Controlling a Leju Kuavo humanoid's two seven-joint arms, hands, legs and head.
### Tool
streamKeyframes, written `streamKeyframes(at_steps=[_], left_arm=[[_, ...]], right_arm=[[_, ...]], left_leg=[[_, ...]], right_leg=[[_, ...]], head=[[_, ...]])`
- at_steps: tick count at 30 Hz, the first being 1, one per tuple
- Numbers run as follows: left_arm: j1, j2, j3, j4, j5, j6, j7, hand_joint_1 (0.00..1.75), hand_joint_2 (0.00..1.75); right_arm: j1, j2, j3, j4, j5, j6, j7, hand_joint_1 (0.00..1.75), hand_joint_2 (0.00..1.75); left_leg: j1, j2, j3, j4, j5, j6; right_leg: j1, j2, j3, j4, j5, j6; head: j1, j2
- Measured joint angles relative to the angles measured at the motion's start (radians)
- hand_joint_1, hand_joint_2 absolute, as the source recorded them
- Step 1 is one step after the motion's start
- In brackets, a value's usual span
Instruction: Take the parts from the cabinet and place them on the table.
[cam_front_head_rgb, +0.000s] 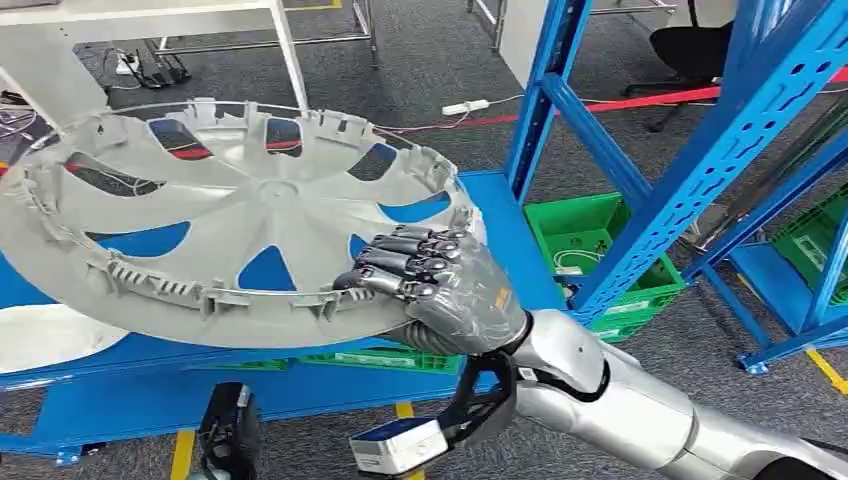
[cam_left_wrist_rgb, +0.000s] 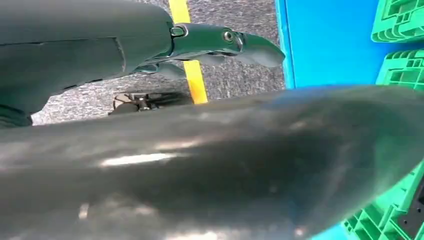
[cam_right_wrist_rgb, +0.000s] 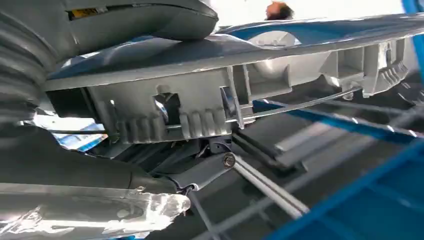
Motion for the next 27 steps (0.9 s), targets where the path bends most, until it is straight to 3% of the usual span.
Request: streamKeyframes(at_steps=[27], left_arm=[[-0.019,0.005,-0.016,0.0,-0.016,0.013,0.018,0.0,0.0]], right_arm=[[-0.023,0.0,0.003,-0.049,-0.053,-0.017,-0.028,1.75,1.75]], left_leg=[[0.0,0.0,0.0,0.0,0.0,0.0]], right_leg=[[0.0,0.0,0.0,0.0,0.0,0.0]], head=[[0.0,0.0]])
